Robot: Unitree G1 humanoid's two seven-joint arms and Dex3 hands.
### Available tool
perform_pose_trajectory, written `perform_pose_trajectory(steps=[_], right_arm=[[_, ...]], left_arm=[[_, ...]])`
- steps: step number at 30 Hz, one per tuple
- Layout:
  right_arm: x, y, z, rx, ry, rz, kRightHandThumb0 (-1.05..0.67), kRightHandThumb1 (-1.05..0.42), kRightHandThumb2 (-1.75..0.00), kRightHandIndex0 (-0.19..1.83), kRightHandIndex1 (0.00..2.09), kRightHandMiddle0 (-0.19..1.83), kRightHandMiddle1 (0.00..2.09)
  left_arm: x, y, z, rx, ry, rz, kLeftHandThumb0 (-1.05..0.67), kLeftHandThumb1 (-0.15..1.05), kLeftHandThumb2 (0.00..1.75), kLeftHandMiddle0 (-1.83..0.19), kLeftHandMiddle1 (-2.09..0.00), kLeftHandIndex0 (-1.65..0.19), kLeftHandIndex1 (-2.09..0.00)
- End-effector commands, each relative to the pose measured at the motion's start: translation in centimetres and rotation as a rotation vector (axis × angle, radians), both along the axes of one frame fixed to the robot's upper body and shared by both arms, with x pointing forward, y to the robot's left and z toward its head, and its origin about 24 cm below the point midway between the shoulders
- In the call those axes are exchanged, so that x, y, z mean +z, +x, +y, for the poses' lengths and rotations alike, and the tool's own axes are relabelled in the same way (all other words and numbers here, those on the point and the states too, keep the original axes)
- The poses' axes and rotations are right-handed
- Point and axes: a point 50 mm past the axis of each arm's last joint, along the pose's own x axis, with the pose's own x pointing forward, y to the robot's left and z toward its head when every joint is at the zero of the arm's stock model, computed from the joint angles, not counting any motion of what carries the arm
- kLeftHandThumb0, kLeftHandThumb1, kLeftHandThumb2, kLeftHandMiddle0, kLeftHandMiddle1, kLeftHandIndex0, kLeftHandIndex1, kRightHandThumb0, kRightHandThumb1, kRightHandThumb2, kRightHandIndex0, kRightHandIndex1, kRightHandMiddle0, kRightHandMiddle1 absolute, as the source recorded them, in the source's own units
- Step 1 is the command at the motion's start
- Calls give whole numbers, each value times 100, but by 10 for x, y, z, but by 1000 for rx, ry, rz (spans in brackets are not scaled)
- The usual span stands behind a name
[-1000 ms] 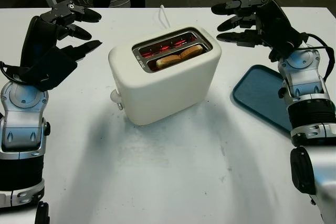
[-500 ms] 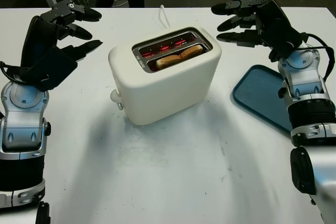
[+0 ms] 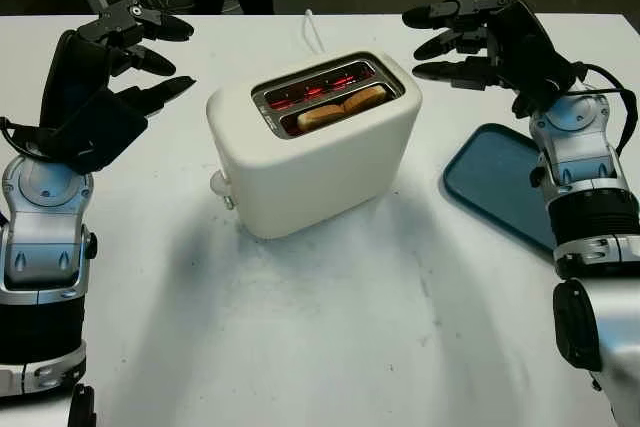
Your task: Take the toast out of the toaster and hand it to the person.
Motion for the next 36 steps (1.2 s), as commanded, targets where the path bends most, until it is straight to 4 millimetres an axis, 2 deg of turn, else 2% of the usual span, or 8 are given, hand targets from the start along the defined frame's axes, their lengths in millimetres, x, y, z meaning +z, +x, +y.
perform_pose_trajectory(steps=[1, 8, 36], right_arm=[[5, 0, 1, 4, 16, -19, -9, -76, 0, 69, 70, 91, 1], [7, 0, 2, -1, 4, -21, -13, -76, 0, 70, 71, 92, 1], [8, -1, 4, -12, -3, -38, -8, -75, 0, 70, 73, 93, 1]], left_arm=[[1, 0, 0, 0, -5, -5, -19, 85, 0, -42, -122, -49, -82], [3, 0, 0, 5, 12, -10, -20, 85, 0, -44, -122, -50, -81], [0, -2, 0, 9, 6, -4, -13, 86, 1, -43, -122, -49, -82]])
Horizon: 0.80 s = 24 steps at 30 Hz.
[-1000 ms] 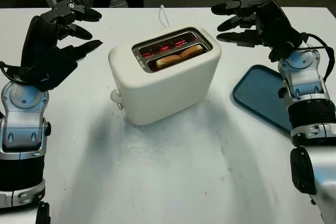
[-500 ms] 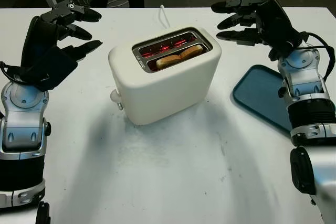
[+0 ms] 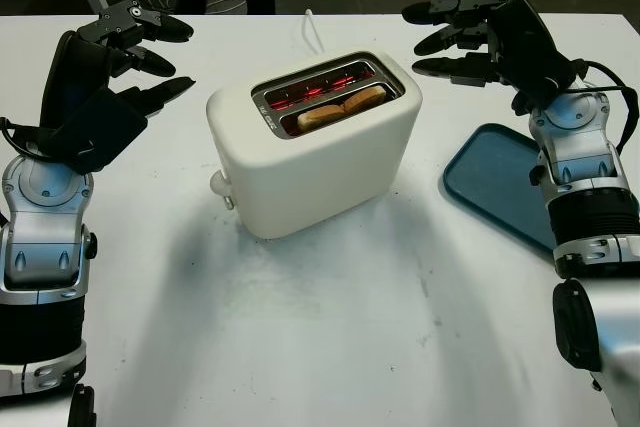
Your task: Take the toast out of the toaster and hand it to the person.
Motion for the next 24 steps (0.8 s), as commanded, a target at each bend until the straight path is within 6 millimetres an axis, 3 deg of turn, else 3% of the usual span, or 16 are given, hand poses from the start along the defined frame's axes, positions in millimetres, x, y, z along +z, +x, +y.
perform_pose_trajectory(steps=[1, 24], right_arm=[[3, 0, 1, -2, 5, -14, -8, -75, 0, 69, 73, 93, 1], [1, 0, 0, -4, 9, -28, -10, -75, 0, 69, 68, 95, 1]], left_arm=[[0, -2, 0, 7, 9, -13, -13, 86, 1, -43, -122, -49, -81], [-2, -2, 1, -12, -25, -14, -15, 87, 1, -45, -122, -49, -80]])
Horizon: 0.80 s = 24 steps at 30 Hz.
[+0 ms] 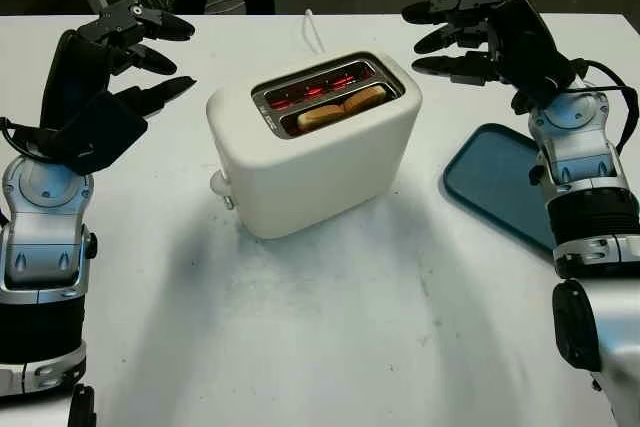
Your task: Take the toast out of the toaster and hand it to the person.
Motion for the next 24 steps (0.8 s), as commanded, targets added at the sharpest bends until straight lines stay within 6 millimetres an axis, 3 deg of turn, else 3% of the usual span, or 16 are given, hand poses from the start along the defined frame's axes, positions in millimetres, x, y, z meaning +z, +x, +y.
perform_pose_trajectory(steps=[1, 7, 11, 13, 24], right_arm=[[1, 0, 0, 8, 3, -21, -9, -75, 0, 70, 68, 95, 1], [1, 0, -1, 3, -11, -26, -8, -76, 0, 70, 66, 95, 1], [0, 0, -1, 2, 2, -16, -10, -76, 0, 71, 63, 95, 1], [0, 0, -1, 2, 3, -22, -10, -76, 0, 71, 63, 95, 1], [-2, 1, -1, 0, 28, -24, -6, -76, 0, 72, 61, 94, 1]], left_arm=[[-2, -2, 2, 7, -7, -2, -15, 87, 1, -45, -122, -49, -80], [-2, -2, 2, 8, -20, 3, -12, 86, 1, -46, -123, -57, -85], [-3, -2, 2, -6, -57, 10, -5, 88, 1, -43, -131, -52, -122], [-3, -2, 2, -11, -56, 6, -3, 88, 1, -42, -133, -50, -127], [-3, -3, 3, 3, -33, 0, -7, 87, 1, -43, -128, -42, -118]])
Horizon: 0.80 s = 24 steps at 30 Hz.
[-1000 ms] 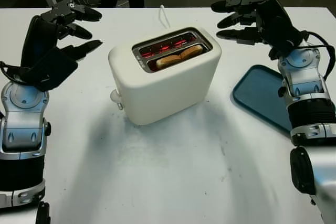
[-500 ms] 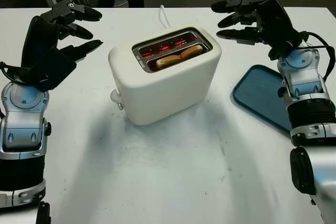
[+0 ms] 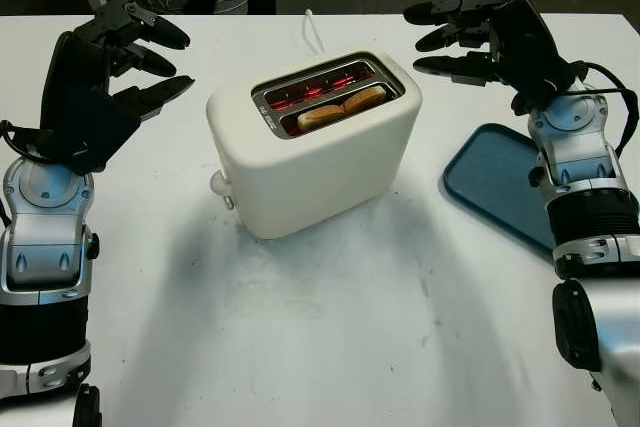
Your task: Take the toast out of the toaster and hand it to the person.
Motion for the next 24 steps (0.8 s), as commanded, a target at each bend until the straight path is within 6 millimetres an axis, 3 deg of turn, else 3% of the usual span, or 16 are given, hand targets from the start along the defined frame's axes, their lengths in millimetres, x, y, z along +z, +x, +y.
perform_pose_trajectory(steps=[1, 13, 24], right_arm=[[1, 0, 1, 8, 29, -16, -5, -76, 0, 73, 61, 94, 0], [2, -1, 0, 11, 46, -17, -13, -77, 0, 69, 62, 91, 0], [0, -1, 2, 31, 58, -15, -4, -77, 0, 68, 69, 91, 1]], left_arm=[[-2, -2, 3, 10, 10, -2, -7, 87, 1, -43, -128, -42, -118], [-2, -3, 2, 21, 27, -6, -13, 88, 1, -35, -114, -37, -86], [-2, -4, 1, 25, 22, -5, -12, 88, 1, -36, -108, -39, -78]])
